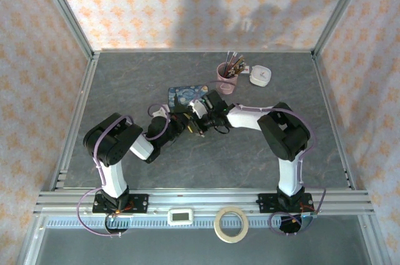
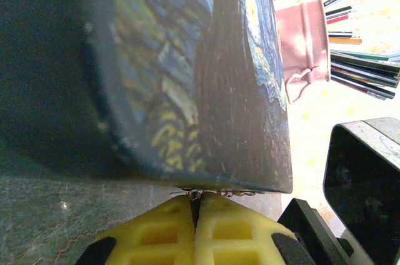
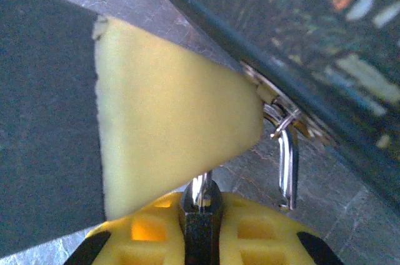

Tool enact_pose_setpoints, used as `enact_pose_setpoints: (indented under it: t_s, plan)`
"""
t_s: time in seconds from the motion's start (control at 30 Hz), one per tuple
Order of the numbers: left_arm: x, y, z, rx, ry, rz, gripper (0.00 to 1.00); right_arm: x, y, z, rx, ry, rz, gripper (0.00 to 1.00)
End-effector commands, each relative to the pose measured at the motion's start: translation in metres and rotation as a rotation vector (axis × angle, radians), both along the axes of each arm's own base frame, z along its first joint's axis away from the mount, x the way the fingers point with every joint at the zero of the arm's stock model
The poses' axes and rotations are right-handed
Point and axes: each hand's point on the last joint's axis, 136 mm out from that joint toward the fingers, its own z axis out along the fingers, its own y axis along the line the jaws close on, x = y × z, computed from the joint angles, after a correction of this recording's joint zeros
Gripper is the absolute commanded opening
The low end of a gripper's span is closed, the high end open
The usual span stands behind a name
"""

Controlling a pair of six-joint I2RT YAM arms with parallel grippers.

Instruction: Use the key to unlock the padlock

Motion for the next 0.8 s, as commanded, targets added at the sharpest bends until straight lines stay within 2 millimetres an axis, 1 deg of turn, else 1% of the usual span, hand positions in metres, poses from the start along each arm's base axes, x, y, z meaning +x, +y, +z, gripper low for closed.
enact_pose_setpoints:
  t_s: [0.0, 0.13, 0.23, 0.3, 0.37, 0.4, 0.5, 0.6, 0.7, 0.77]
  plan:
    - [0.008, 0.004, -0.001, 0.042, -0.016, 0.025, 0.0, -0.012, 0.008, 0.036, 0.065, -0.008, 0.037, 0.23]
    - [0.006, 0.009, 0.0, 0.063, -0.019, 0.032, 0.0, -0.015, -0.003, 0.048, 0.061, 0.012, -0.019, 0.39]
    - [0.006, 0.011, 0.002, 0.061, -0.025, 0.038, 0.0, -0.014, -0.016, 0.061, 0.06, 0.01, -0.103, 0.47]
    - [0.006, 0.011, 0.004, 0.057, -0.033, 0.036, 0.0, -0.008, -0.025, 0.07, 0.062, 0.006, -0.178, 0.5]
    - [0.006, 0.01, 0.004, 0.055, -0.035, 0.032, 0.0, 0.005, -0.035, 0.076, 0.064, 0.005, -0.283, 0.53]
    - [0.005, 0.01, 0.003, 0.057, -0.036, 0.03, 0.0, 0.016, -0.042, 0.078, 0.057, -0.001, -0.364, 0.55]
    - [0.004, 0.012, 0.004, 0.056, -0.039, 0.033, 0.0, 0.05, -0.073, 0.078, 0.045, -0.008, -0.623, 0.58]
    - [0.003, 0.015, 0.005, 0.059, -0.04, 0.047, 0.0, 0.072, -0.096, 0.076, 0.074, -0.036, -0.795, 0.66]
    - [0.003, 0.018, 0.006, 0.055, -0.041, 0.066, 0.0, 0.087, -0.104, 0.077, 0.105, -0.076, -0.879, 0.71]
    - [0.004, 0.02, 0.007, 0.048, -0.045, 0.077, 0.0, 0.093, -0.101, 0.076, 0.132, -0.077, -0.894, 0.72]
